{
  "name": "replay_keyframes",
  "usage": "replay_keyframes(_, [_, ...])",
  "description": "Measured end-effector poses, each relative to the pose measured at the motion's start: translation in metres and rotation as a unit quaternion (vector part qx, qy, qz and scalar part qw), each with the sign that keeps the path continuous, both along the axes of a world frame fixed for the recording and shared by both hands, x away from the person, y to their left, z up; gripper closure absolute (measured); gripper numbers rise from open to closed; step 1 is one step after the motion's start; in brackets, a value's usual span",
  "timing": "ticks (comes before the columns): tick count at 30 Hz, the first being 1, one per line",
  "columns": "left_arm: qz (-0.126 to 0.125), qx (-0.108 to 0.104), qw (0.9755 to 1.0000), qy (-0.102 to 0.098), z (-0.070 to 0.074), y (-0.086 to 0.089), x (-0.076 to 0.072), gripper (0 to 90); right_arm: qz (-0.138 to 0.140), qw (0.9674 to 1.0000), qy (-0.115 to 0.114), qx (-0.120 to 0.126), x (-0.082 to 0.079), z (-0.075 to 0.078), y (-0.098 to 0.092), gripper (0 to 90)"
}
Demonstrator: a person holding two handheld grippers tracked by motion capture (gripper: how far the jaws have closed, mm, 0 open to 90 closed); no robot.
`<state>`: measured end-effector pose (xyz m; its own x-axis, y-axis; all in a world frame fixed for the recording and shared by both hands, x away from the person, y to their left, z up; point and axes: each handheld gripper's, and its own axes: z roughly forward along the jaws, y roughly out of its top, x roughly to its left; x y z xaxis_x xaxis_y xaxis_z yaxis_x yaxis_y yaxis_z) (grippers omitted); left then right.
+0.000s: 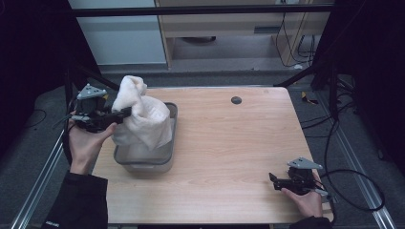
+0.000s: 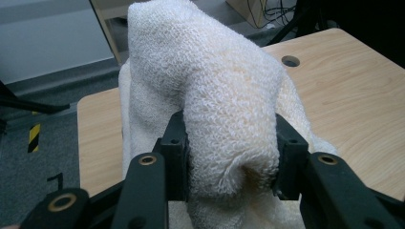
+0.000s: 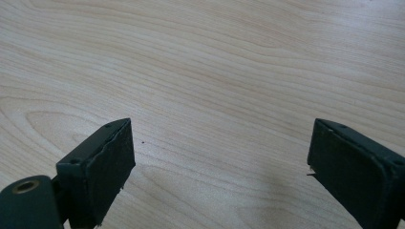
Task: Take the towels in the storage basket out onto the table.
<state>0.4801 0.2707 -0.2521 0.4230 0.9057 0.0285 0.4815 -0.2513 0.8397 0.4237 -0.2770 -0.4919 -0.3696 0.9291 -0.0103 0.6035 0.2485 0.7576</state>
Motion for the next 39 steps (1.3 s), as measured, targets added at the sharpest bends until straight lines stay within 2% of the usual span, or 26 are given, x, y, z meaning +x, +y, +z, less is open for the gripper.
replay_keyframes(7, [-0.024,0.005,0.9997,-0.008,0.016,-0.007,-0.011,57.6,0.001,1.0000,-0.001,0.000,0.000,0.000,-0.001,8.8])
replay_keyframes(15, [-0.046,0.004,0.9988,-0.014,0.026,-0.016,-0.019,57.6,0.002,1.0000,-0.003,-0.001,0.000,0.000,-0.001,8.8])
replay_keyframes(34, [-0.092,0.020,0.9955,-0.014,0.032,-0.054,-0.023,57.5,0.001,1.0000,-0.004,0.002,0.000,0.001,-0.001,8.8])
replay_keyframes(39, [-0.112,0.027,0.9933,-0.009,0.028,-0.075,-0.020,57.5,-0.002,1.0000,-0.004,0.005,0.000,0.001,-0.002,8.8])
